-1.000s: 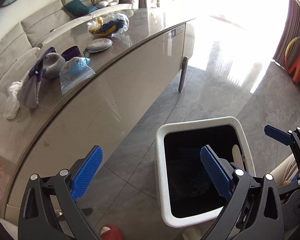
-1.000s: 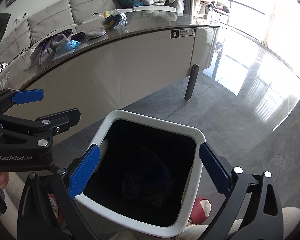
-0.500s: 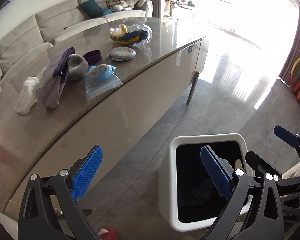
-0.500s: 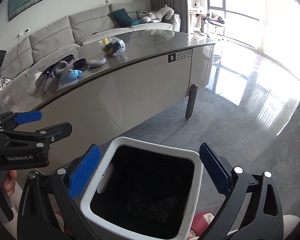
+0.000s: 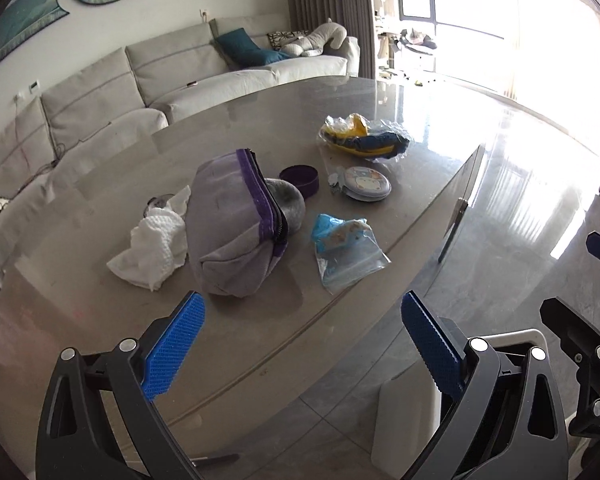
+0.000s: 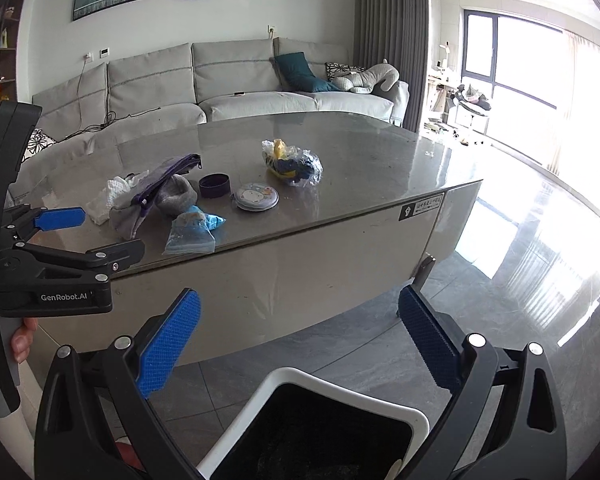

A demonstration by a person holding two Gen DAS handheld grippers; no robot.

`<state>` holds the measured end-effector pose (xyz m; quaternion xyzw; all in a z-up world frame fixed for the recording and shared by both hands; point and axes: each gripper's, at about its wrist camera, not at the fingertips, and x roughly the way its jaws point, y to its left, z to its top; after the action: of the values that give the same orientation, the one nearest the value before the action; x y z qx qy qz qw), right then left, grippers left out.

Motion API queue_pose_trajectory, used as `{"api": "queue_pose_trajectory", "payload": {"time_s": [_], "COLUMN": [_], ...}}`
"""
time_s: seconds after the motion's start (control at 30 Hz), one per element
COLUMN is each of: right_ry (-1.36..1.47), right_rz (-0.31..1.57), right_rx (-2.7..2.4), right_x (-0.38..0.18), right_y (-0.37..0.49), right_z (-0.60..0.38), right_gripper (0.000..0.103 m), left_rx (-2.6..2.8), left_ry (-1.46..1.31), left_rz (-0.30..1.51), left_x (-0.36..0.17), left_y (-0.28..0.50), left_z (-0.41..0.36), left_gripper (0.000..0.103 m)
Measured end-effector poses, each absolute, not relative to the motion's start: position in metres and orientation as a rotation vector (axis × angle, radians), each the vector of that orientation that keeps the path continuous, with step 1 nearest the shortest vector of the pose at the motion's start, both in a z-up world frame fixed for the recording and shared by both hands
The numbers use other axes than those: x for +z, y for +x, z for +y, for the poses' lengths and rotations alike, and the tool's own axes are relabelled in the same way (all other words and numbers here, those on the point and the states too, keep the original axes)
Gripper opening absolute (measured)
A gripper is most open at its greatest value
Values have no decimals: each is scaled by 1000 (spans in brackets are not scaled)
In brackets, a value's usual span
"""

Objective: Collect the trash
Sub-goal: 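Return both grippers to the table and reach toward the grey pouch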

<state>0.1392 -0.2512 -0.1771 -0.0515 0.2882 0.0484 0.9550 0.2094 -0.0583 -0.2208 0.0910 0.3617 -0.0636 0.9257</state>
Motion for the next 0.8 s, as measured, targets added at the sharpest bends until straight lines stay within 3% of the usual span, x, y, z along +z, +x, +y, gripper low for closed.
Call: {"api": "queue_pose_trajectory", "payload": {"time_s": [0.23, 0.8], "right_ry": [-151, -162], "right_rz": [520, 556], "right_rx": [137, 183], "right_x": [-158, -180], "right_y": [178, 226], "right_z": [-230, -218], "right_gripper": [99, 99], "left_rx": [-84, 8], "left_ry": [188, 143], "left_rz": [713, 802], "left_x": [-213, -242], "left_y": [245, 311], "left_z": [-46, -31], "left_gripper": [97, 97]}}
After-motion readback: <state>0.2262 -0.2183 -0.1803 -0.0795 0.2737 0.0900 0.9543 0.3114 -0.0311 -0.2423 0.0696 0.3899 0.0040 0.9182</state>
